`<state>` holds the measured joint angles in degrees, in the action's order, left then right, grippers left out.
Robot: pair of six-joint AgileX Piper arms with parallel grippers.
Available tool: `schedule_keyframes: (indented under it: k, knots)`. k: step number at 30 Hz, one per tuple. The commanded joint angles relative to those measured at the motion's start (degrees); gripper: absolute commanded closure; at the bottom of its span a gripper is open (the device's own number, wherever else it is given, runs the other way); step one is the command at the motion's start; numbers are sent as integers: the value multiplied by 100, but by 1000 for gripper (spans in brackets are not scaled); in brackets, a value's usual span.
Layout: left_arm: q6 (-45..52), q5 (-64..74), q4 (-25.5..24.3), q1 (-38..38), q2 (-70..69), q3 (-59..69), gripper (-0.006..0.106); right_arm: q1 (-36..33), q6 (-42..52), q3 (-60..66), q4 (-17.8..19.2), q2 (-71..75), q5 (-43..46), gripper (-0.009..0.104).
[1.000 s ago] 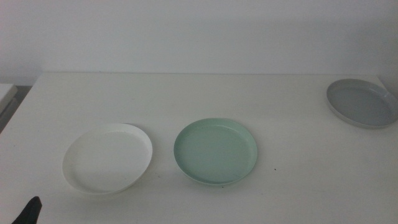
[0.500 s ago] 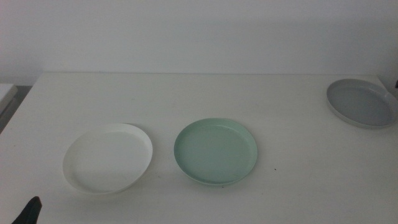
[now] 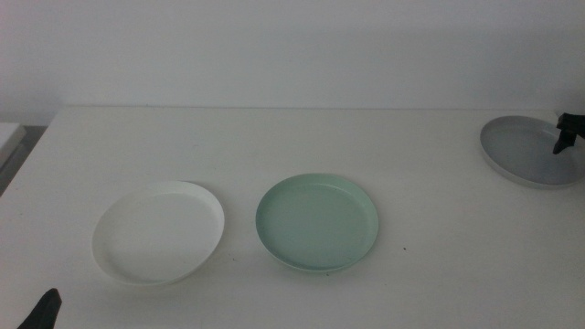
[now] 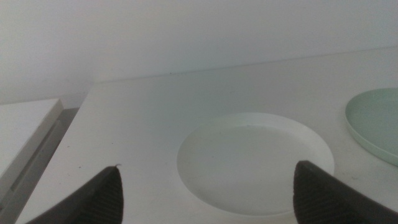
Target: Stack the three bowls on top of each other.
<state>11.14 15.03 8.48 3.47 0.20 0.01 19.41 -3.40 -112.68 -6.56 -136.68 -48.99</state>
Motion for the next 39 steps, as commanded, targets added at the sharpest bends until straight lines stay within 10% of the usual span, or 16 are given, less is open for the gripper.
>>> schedule_keyframes:
  k: [1, 23, 30, 39]
  knots:
    - [-14, -71, -5, -1, -20, -1, 7, -8, 46, -15, 1, -28, 92, 19]
    - [-14, -71, -5, -1, -20, -1, 7, -8, 46, -15, 1, -40, 79, 66]
    - [-14, -71, -5, -1, -20, -1, 7, -8, 35, -15, 1, -40, 79, 98]
    - [-14, -71, -5, -1, -20, -1, 7, -91, 226, 41, -297, 698, -410, 98]
